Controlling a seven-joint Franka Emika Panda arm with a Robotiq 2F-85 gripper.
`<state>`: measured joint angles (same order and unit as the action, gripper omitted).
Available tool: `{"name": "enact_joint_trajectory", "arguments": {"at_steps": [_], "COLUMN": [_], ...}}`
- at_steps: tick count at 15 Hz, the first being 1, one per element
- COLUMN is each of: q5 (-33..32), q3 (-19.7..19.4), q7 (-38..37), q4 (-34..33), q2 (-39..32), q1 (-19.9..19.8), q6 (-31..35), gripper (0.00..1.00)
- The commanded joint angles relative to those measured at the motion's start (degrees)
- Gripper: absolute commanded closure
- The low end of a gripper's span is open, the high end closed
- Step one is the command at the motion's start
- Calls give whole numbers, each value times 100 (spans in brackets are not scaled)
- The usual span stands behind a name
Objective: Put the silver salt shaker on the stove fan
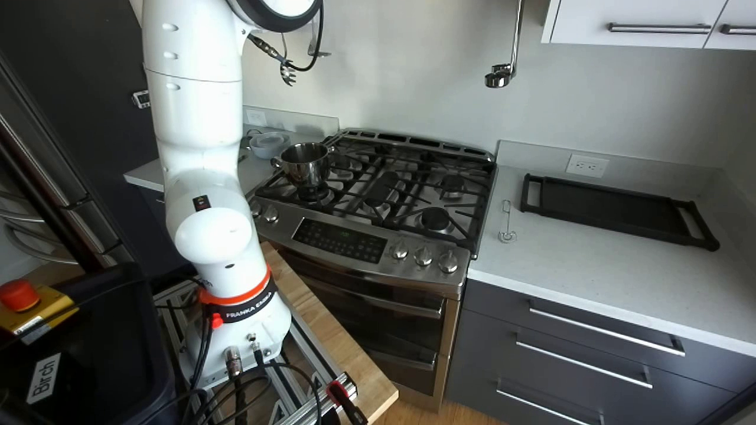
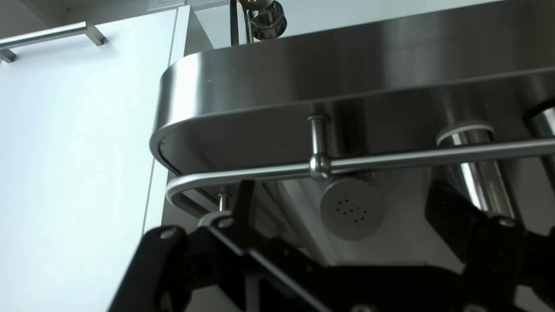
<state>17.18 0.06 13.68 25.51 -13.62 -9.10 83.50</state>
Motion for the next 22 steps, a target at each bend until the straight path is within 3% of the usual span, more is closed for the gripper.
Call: {"name": "enact_joint_trajectory", "arguments": {"at_steps": [1,7,9,14,16,22], "q5": [-45,69,56,76,115,186], "q3": [84,166,171,176,182,185], "q7": [-5,401,494,786,874,1131], "q4": [0,-1,-4,-11,-11,-13], "q2": [1,43,68,106,108,114], "q1": [-39,-118,-121,-146,-176,-269], "q6": [3,-393,-436,-343,-344,-219], "gripper": [0,1,26,61,58,76]}}
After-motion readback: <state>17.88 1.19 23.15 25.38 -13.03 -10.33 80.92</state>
